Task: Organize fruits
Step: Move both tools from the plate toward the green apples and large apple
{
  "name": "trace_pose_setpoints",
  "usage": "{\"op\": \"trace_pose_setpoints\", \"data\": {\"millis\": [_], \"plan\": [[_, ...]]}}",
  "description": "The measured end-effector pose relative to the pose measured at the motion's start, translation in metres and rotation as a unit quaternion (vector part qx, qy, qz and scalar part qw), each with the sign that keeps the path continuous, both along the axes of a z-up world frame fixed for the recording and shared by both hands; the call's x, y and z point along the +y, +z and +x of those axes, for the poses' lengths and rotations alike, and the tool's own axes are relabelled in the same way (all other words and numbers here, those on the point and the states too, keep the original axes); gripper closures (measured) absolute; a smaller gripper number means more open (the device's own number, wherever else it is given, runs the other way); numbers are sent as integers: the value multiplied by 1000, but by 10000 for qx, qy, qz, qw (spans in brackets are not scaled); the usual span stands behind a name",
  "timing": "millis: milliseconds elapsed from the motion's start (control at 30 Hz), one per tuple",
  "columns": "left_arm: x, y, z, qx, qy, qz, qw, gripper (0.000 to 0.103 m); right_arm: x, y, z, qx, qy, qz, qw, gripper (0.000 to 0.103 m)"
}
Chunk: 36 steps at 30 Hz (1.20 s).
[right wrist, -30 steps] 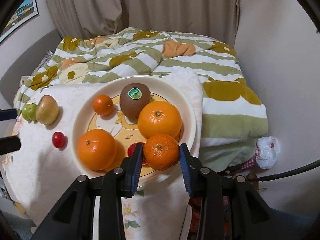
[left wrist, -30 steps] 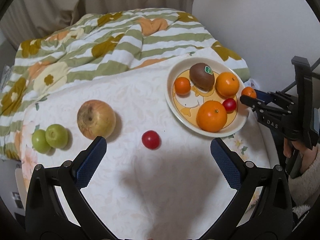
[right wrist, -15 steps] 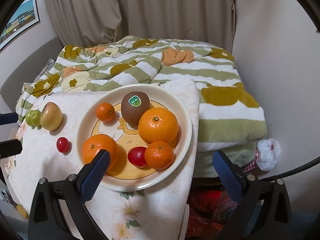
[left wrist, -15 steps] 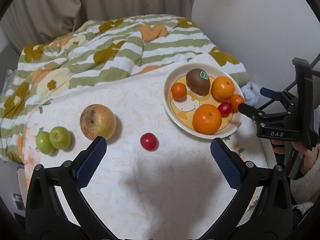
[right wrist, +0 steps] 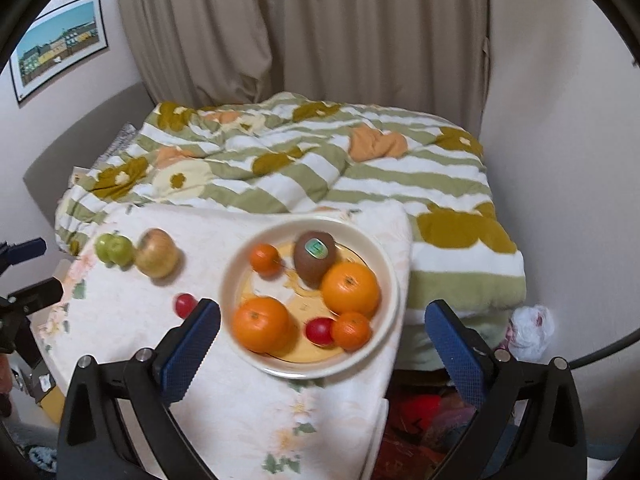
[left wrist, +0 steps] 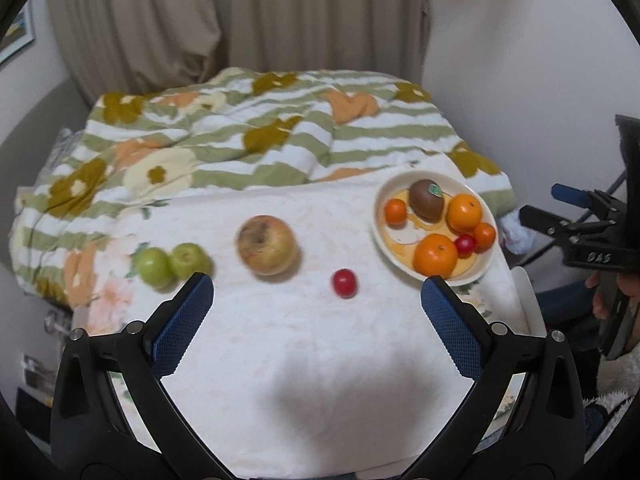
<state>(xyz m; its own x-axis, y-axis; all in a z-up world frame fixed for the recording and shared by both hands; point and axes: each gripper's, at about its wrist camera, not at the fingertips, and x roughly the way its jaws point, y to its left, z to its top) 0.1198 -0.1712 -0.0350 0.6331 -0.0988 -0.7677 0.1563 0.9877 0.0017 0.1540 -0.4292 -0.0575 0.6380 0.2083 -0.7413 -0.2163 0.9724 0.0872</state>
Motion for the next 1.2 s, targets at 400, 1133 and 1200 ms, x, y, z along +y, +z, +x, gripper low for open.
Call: {"op": "trace_pose_setpoints", "data": {"millis": [400,1133,1200], "plan": [[114,11,0,-302,593,-86,9977,0,59,37,2,-433,-146,42,9989,1],[249,-49,86,460,-1261,11,9909,0,209,-14,26,697,-1617,-109,9843,1],[249,-59,93,538,-1481,19,9875,0,219,-20,27,719,-1634,-151,9838,1]]}}
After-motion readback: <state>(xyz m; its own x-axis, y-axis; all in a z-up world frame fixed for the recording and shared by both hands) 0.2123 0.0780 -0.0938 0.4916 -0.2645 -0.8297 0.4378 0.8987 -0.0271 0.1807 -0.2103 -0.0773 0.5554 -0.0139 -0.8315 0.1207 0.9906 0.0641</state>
